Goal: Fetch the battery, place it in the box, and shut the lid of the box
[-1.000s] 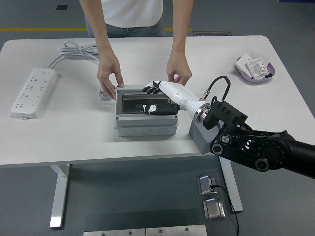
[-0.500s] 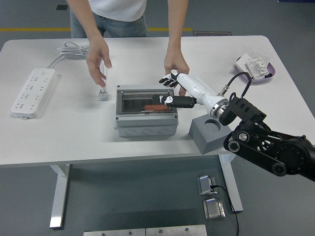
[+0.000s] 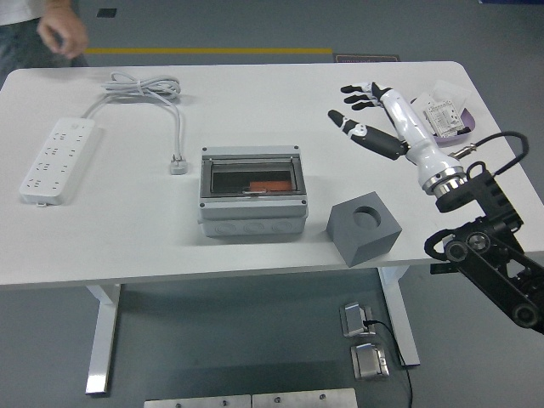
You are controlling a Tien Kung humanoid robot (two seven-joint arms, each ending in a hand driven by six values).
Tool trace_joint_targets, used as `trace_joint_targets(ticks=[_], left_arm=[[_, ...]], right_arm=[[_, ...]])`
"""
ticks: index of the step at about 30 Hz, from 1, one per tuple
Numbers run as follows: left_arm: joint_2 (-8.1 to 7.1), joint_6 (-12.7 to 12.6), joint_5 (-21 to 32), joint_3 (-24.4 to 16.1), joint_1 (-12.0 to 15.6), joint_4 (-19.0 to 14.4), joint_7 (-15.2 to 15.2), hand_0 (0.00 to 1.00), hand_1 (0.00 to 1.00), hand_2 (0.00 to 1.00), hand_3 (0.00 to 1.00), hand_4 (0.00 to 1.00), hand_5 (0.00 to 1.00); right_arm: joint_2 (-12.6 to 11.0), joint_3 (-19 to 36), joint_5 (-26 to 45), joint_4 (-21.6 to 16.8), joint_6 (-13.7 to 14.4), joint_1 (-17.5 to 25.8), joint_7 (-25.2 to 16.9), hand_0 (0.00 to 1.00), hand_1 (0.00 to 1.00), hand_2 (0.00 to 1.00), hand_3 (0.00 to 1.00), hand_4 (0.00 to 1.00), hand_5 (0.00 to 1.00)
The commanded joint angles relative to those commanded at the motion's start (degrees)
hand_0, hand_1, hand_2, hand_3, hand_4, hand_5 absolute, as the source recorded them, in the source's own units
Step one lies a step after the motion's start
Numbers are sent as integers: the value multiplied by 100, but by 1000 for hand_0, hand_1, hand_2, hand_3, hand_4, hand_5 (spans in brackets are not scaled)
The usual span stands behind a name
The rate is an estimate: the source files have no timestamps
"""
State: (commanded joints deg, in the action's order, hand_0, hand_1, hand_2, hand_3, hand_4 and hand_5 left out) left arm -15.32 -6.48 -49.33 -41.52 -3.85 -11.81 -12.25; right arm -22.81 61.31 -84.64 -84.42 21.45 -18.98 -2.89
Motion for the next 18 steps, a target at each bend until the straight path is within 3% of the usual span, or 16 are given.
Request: trace_joint_targets(ticks=[3, 10, 15, 18], left_arm=[[0, -5, 55, 36, 0, 3, 19, 635, 690, 586, 564, 469, 22], [-6, -8, 116, 60, 21, 2, 30, 636, 690, 587, 564, 469, 22], [-27, 2, 79, 35, 15, 0, 27, 636, 691, 587, 564, 470, 22], [-55, 8, 79, 45, -21, 4, 43, 636, 691, 587, 564, 470, 22]], right_arm=[[64, 403, 648, 154, 185, 366, -635, 782, 658, 677, 723, 883, 780], [312, 1012, 2213, 393, -109, 1116, -2032, 764, 644, 661, 707, 878, 779], [326, 1104, 3107, 431, -177, 1162, -2626, 753, 644, 649, 702, 884, 802], [297, 1158, 3340, 384, -160, 1157, -2603, 755, 649, 649, 706, 896, 834]])
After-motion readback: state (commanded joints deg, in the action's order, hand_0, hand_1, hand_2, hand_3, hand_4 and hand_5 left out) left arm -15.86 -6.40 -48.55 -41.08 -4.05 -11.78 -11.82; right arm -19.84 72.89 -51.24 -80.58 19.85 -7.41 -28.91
